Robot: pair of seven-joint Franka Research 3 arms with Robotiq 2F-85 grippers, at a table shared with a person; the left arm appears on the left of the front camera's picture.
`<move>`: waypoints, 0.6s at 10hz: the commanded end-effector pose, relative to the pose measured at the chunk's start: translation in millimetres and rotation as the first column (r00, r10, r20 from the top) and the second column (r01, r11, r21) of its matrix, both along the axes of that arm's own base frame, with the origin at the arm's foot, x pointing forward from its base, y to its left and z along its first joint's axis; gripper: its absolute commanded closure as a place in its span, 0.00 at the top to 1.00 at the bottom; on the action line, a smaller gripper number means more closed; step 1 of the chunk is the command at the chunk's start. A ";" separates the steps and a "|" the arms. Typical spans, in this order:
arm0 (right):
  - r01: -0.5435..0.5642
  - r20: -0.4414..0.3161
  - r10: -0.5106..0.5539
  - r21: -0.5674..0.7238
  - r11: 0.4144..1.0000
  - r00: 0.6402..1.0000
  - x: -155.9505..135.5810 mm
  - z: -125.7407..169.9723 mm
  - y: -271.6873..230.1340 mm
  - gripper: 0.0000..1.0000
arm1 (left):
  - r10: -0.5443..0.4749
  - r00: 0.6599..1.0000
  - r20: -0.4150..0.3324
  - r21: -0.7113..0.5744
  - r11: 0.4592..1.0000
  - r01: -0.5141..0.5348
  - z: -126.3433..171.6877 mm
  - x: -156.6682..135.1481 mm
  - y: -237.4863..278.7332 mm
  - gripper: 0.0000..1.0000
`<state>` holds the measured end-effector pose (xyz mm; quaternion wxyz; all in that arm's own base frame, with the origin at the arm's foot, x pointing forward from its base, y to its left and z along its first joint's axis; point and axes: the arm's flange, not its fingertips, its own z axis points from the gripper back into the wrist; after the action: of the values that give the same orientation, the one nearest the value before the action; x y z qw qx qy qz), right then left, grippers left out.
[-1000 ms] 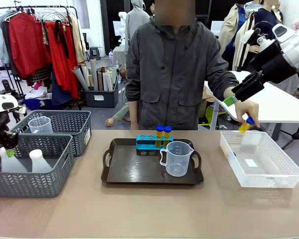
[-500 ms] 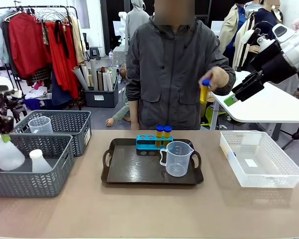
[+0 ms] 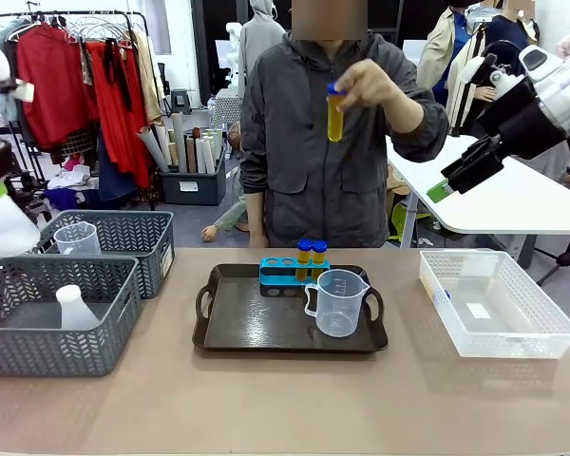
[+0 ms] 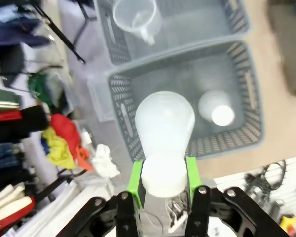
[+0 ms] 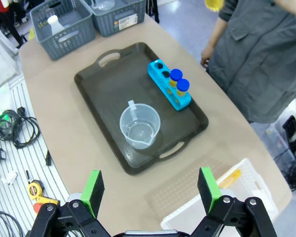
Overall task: Prepare the laboratory tools.
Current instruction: Pick up one Small flask and place it on the Handle tray.
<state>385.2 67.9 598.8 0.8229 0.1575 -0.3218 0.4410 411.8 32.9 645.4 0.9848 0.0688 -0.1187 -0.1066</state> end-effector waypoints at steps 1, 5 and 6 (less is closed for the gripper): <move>-0.021 0.009 0.021 0.033 0.999 1.000 0.0 -1.4 -0.7 1.00 | -0.049 0.999 0.010 0.014 0.999 0.049 32.4 -4.4 -12.1 0.00; -0.021 0.009 0.021 0.033 0.999 1.000 0.0 -1.4 -0.7 1.00 | -0.207 0.978 0.022 0.045 0.977 0.206 98.3 -22.4 -66.3 0.00; -0.021 0.009 0.021 0.033 0.999 1.000 0.0 -1.4 -0.7 1.00 | -0.250 0.968 0.018 0.047 0.967 0.249 107.2 -24.3 -84.3 0.00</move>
<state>385.2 67.8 598.8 0.8229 0.1575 -0.3218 0.4410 381.6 -46.0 745.4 0.9648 0.0788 -0.1432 -0.2058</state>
